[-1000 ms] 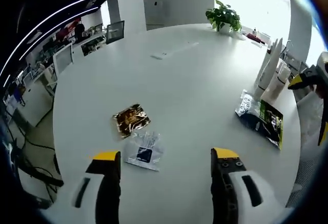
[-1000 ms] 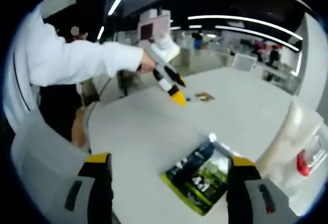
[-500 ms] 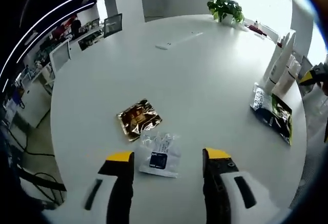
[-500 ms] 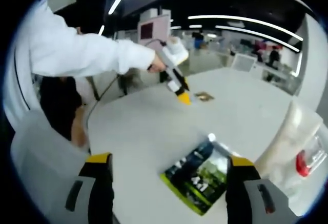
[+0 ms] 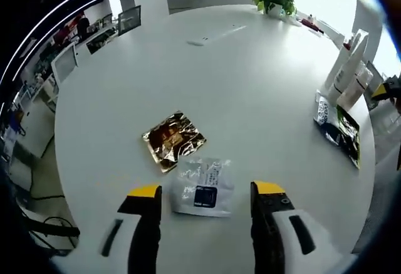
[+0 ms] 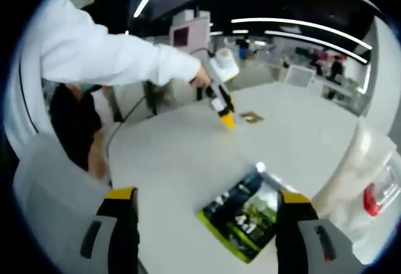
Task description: Arrange the skincare products in the storage area until every visible bottle or jar stands upright without overlapping.
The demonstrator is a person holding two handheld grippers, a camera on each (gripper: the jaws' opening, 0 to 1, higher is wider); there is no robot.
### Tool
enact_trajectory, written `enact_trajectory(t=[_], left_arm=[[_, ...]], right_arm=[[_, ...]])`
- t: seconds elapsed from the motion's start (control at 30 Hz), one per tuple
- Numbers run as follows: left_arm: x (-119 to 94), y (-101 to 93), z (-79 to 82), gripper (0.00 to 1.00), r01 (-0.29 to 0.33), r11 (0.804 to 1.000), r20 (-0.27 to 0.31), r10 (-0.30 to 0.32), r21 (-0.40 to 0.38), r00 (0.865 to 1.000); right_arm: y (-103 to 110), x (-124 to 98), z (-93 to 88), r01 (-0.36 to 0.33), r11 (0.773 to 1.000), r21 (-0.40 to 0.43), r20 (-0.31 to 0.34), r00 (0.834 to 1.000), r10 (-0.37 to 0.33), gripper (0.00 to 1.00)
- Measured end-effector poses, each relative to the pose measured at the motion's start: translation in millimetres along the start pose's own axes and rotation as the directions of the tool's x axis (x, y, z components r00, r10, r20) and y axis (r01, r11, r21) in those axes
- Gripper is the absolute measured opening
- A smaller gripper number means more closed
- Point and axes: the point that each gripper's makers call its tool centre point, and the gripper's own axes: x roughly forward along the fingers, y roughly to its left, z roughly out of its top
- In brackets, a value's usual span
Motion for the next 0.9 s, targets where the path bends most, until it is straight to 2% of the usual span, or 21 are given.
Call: enact_trajectory(t=[0.13,0.3,0.47,0.67,0.9], left_arm=[[1.7,0.7,1.6,0.58,0.016,1.000,-0.013,-0.016,0.002,1.000],[4.5,-2.5,2.2,0.58,0.041,0.997,-0.064,-0.037,0.065,0.997],[7.0,-2.4,3.5,0.56,0.052,0.994,-0.088,-0.044,0.092,0.995],[7.9,-5.5,2.8,0.53,0.089,0.991,-0.122,-0.076,0.099,0.990],[5.5,-7.8,0.5,0.49,0.098,0.988,-0.156,-0.080,0.115,0.985]], right_arm=[[-0.2,-0.3,-1.0,0.000,1.000,0.003,-0.004,1.000,0.000,0.88],[-0.5,0.2,-3.6,-0.001,1.000,0.004,-0.012,1.000,0.001,0.88],[-1.9,-0.2,-4.8,0.003,1.000,0.008,-0.016,1.000,-0.003,0.88],[-1.2,-0.1,-5.8,0.001,1.000,0.006,-0.020,1.000,-0.001,0.88],[-2.6,-0.6,-5.3,0.006,1.000,0.007,-0.017,1.000,-0.006,0.88]])
